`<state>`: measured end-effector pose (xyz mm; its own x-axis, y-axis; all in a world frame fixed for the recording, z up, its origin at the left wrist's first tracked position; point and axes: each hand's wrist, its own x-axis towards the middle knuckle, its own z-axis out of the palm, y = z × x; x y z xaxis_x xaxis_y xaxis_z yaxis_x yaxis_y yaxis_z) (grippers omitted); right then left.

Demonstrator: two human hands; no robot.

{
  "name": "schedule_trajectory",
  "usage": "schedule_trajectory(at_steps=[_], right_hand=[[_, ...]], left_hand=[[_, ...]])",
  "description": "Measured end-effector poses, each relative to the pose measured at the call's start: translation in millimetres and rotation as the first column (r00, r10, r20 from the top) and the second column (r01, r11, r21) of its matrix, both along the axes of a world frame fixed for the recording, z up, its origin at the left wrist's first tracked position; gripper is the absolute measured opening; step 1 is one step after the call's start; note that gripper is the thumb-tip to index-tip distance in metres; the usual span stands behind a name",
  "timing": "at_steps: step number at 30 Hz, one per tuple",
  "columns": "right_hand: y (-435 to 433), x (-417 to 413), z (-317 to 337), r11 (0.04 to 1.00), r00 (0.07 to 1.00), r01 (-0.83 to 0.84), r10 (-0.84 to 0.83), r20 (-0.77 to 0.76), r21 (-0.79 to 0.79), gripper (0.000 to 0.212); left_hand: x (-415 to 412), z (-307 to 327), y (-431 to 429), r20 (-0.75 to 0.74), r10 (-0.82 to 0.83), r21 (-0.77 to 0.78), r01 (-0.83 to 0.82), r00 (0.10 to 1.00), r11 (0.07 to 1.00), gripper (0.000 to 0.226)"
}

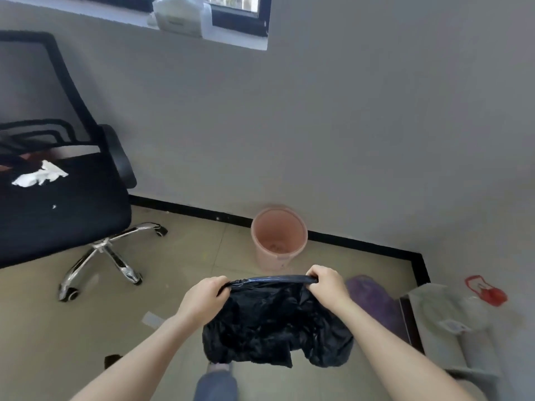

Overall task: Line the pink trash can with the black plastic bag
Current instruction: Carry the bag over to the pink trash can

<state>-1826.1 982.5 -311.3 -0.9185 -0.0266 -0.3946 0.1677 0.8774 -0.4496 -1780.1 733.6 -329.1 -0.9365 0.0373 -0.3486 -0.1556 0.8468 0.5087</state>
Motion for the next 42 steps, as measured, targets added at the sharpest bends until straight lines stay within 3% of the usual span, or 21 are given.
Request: schedule_trajectory(at_steps=[3, 6, 8, 13, 19, 22, 24, 26, 27, 30, 32, 34, 35, 37, 40, 42], right_hand=[[2, -31, -17, 0.996, 0.994, 0.091, -0.092, 0.063, 0.017, 0.021], [11, -56, -35, 0.986, 0.983, 0.159, -0.162, 0.090, 0.044, 0.022], [16, -68, -48, 0.984, 0.978, 0.170, -0.176, 0.112, 0.059, 0.021], [30, -101, -102, 0.983, 0.971, 0.159, -0.173, 0.164, 0.096, 0.024], [52, -149, -239, 0.988, 0.973, 0.115, -0.133, 0.189, 0.103, 0.027], [53, -165, -337, 0.988, 0.976, 0.118, -0.133, 0.172, 0.097, 0.029], [55, -171, -363, 0.988, 0.978, 0.113, -0.129, 0.162, 0.107, 0.026], [56, -172, -414, 0.987, 0.984, 0.131, -0.141, 0.112, 0.098, 0.023], [58, -176, -439, 0.985, 0.983, 0.150, -0.157, 0.091, 0.082, 0.022], [60, -181, -503, 0.991, 0.989, 0.134, -0.135, 0.061, 0.021, 0.022], [62, -188, -535, 0.993, 0.993, 0.114, -0.115, 0.032, 0.017, 0.024], [66, -201, -556, 0.990, 0.990, 0.141, -0.140, -0.017, 0.032, 0.029], [68, -205, -560, 0.989, 0.990, 0.138, -0.135, -0.047, 0.060, 0.032], [70, -204, -557, 0.984, 0.991, 0.107, -0.095, -0.094, 0.140, 0.037], [72, -181, -537, 0.971, 0.995, -0.008, 0.031, -0.093, 0.239, 0.046], [70, -161, -530, 0.945, 0.985, -0.168, 0.171, 0.015, 0.281, 0.067]], left_hand=[[-49, -19, -9, 0.092, -0.103, 0.074, 0.096, 0.990, 0.993, 0.031], [-86, -35, -11, 0.181, -0.084, 0.109, 0.065, 0.980, 0.992, 0.032], [-105, -47, -8, 0.224, 0.015, 0.147, -0.049, 0.974, 0.988, 0.036], [-150, -91, 12, 0.270, 0.284, 0.290, -0.359, 0.920, 0.887, 0.022], [-193, -224, 25, 0.363, 0.464, 0.346, -0.579, 0.808, 0.738, 0.022], [-212, -316, 30, 0.438, 0.575, 0.359, -0.721, 0.691, 0.593, 0.016], [-223, -343, 24, 0.508, 0.637, 0.354, -0.814, 0.580, 0.460, 0.015], [-231, -393, 19, 0.489, 0.695, 0.352, -0.849, 0.527, 0.395, 0.020], [-239, -417, 19, 0.423, 0.728, 0.349, -0.838, 0.540, 0.419, 0.023], [-250, -470, 38, 0.049, 0.648, 0.205, -0.643, 0.760, 0.738, 0.035], [-251, -492, 67, -0.160, 0.393, 0.120, -0.377, 0.906, 0.918, 0.042], [-244, -514, 98, -0.311, 0.019, -0.104, -0.054, 0.950, 0.993, 0.047], [-239, -523, 110, -0.294, -0.131, -0.208, 0.071, 0.947, 0.976, 0.051], [-221, -537, 123, -0.115, -0.242, -0.323, 0.193, 0.964, 0.926, 0.060], [-188, -552, 132, 0.053, -0.208, -0.328, 0.214, 0.977, 0.920, 0.071], [-171, -571, 135, 0.140, -0.234, -0.311, 0.268, 0.962, 0.912, 0.081]])
